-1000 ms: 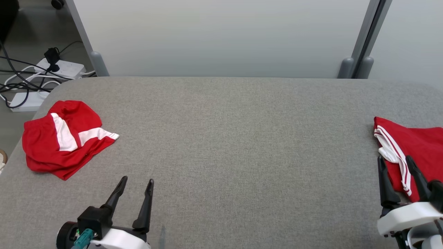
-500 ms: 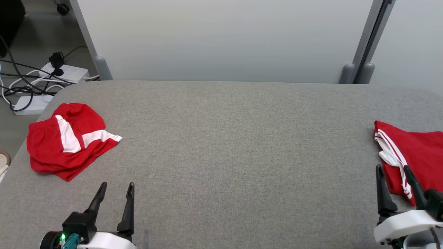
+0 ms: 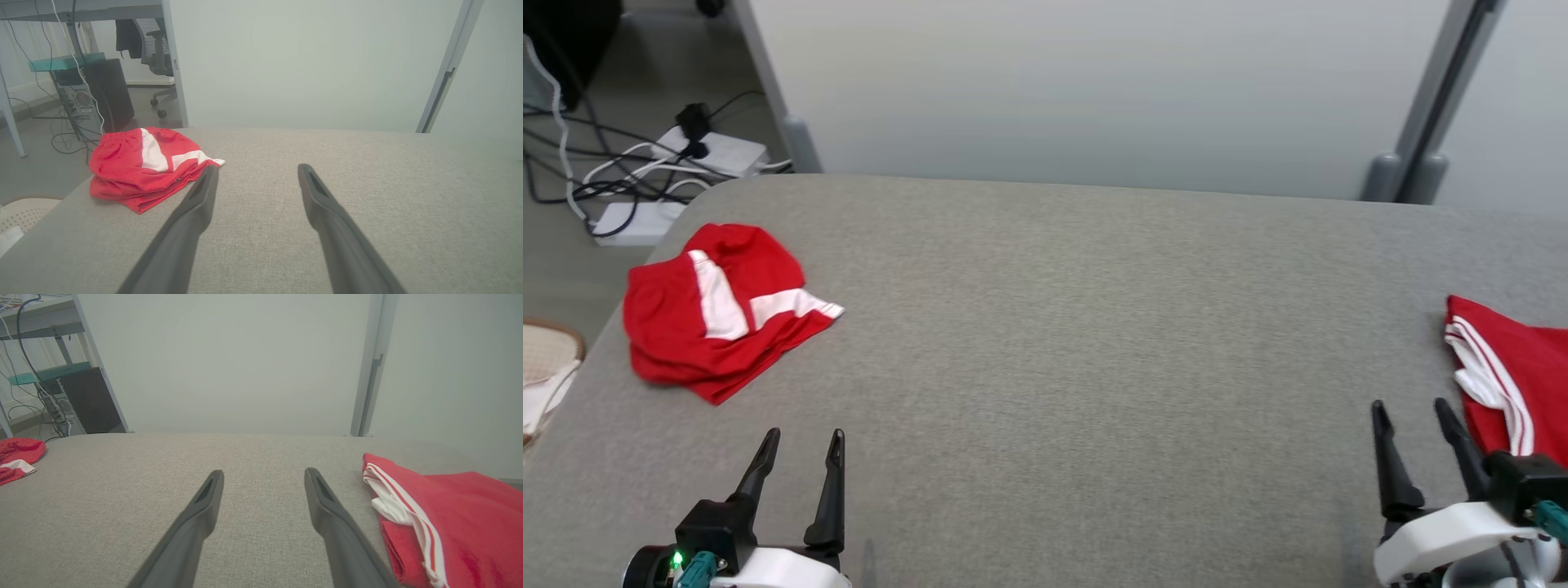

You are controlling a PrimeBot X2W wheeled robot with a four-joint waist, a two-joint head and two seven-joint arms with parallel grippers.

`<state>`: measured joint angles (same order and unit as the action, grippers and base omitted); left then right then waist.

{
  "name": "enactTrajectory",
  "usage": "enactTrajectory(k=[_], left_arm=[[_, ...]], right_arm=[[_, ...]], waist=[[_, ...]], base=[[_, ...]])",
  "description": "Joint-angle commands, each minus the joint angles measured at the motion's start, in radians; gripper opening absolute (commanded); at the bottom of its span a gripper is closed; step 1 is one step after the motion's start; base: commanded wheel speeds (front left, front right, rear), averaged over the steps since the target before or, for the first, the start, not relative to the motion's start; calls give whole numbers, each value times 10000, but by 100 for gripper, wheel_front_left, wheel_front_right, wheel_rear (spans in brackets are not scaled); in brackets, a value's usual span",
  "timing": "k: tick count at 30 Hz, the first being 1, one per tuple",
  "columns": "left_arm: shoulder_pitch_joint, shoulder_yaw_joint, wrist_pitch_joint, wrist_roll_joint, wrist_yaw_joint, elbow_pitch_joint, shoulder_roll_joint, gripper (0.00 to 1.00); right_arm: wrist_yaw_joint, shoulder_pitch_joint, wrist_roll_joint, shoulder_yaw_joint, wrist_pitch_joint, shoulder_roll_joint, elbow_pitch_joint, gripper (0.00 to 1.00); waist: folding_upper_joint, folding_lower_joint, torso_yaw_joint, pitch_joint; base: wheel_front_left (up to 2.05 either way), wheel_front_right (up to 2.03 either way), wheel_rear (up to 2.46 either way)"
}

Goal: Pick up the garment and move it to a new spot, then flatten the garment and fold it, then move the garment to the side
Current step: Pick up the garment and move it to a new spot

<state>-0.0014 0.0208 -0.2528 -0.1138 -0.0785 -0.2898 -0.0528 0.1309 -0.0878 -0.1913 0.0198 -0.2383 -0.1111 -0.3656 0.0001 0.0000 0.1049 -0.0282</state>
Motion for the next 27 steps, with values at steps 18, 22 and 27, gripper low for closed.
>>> enactTrajectory(k=[18,22,27], left_arm=[[-281,754,-90,11,-185,233,-37,100],[-240,793,-90,-57,-173,169,-11,100],[-185,923,-90,-215,-150,197,9,100]], right_arm=[[-2,-863,-260,-1368,-213,47,-188,100],[-2,-886,-233,-1424,-220,64,-229,100],[-2,-967,-206,-1519,-225,68,-283,100]], waist=[[-1,0,3639,423],[-1,0,4080,496],[-1,0,4164,622]], base=[[0,0,0],[0,0,0],[0,0,0]])
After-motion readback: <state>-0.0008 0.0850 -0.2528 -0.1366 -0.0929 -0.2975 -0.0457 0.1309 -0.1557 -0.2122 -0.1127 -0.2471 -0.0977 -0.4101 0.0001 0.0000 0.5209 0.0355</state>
